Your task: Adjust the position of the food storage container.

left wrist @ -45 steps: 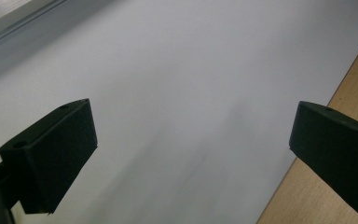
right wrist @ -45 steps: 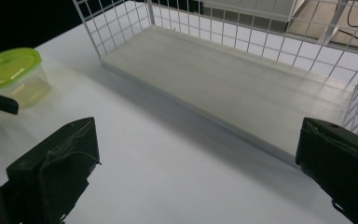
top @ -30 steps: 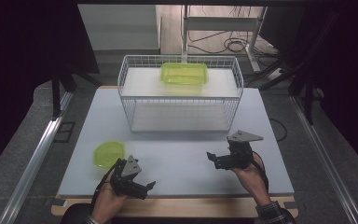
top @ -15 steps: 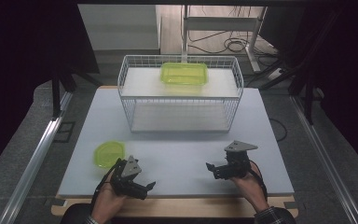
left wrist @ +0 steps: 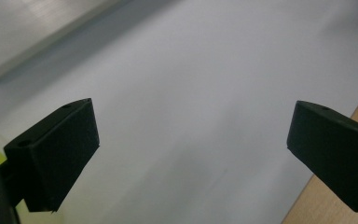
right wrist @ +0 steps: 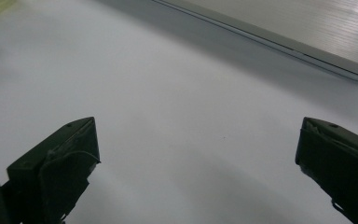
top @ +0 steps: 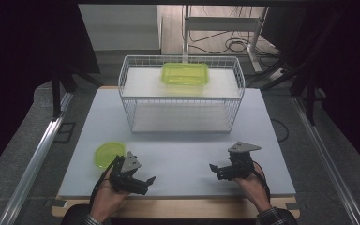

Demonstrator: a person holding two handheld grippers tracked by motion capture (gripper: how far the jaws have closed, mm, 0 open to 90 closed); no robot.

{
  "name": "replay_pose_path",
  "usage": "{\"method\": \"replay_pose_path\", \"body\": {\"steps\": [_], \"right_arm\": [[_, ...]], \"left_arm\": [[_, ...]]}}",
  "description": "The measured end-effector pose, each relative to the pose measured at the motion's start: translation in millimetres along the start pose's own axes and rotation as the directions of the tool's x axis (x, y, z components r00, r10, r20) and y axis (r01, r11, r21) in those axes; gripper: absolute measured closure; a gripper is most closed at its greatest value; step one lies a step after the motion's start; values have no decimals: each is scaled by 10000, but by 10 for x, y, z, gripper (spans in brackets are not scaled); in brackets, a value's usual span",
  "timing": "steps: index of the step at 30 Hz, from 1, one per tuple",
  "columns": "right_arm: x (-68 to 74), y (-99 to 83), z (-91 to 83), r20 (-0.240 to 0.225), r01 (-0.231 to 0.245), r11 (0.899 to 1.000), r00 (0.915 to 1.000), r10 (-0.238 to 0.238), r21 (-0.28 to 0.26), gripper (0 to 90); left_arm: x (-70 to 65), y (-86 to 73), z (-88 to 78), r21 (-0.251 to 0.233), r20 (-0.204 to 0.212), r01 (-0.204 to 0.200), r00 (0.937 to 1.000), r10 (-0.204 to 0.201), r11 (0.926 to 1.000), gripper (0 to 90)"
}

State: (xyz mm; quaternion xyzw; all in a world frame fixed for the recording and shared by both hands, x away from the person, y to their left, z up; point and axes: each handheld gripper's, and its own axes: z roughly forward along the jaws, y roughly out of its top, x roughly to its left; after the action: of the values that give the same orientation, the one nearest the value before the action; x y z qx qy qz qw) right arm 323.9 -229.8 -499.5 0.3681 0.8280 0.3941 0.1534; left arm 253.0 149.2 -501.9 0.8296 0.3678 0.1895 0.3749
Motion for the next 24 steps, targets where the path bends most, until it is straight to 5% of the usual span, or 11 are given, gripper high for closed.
{"method": "replay_pose_path", "body": {"steps": [6,10,13,20,24], "right_arm": [[-33,-1,-13,69,-8,10000,10000,8,-11,0],[-50,-2,-16,126,-71,10000,9999,71,-42,0],[-51,-6,-8,110,-51,10000,9999,51,-11,0],[-64,-14,2,165,-77,10000,9998,77,-24,0],[-71,-23,11,197,-91,10000,9998,91,7,0]], "left_arm": [[142,77,-108,-146,-266,402,9988,-406,9991,169],[275,112,-208,-447,-135,867,9961,-874,9952,406],[405,104,-263,-480,-510,1002,9934,-1026,9938,567],[731,3,-386,-681,-1124,1562,9802,-1631,9854,880],[849,-60,-454,-759,-1438,1820,9709,-1914,9804,900]]}}
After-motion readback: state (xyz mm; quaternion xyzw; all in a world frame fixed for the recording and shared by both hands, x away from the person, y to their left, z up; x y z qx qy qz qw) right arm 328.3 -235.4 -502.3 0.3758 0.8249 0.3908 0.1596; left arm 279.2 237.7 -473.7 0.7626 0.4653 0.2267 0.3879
